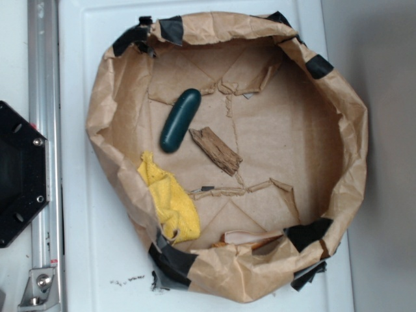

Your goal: Grab the yellow cloth.

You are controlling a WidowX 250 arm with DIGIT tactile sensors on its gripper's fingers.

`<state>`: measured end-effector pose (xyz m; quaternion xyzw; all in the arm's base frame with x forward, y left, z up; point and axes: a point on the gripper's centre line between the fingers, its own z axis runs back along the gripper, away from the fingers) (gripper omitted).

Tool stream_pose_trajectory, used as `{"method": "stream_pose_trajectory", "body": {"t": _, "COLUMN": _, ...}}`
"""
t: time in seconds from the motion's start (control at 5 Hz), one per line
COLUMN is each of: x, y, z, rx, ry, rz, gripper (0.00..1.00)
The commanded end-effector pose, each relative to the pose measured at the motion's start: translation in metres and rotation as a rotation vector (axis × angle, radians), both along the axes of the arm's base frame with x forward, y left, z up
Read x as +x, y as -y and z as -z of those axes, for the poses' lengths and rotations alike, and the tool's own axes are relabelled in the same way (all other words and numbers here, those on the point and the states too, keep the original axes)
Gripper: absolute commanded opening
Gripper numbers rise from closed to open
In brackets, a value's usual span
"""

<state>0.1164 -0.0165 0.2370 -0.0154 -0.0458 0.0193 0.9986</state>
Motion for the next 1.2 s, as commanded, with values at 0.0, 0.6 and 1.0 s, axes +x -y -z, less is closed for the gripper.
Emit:
{"method": "stream_pose_trajectory", "body": {"t": 0.0, "x": 0.000, "y": 0.000, "z": 0.000, "rx": 0.000, "ry": 0.000, "rz": 0.000, "gripper": 1.00}}
{"method": "stream_pose_trajectory", "body": {"t": 0.6, "x": 0.126, "y": -0.030, "z": 0.065, "rx": -0.001, "ry": 0.094, "rz": -0.209, "gripper": 1.00}}
{"method": "stream_pose_trajectory", "body": {"t": 1.0, "x": 0.159, "y": -0.026, "z": 0.137, "rx": -0.070, "ry": -0.340, "rz": -0.209, "gripper": 1.00}}
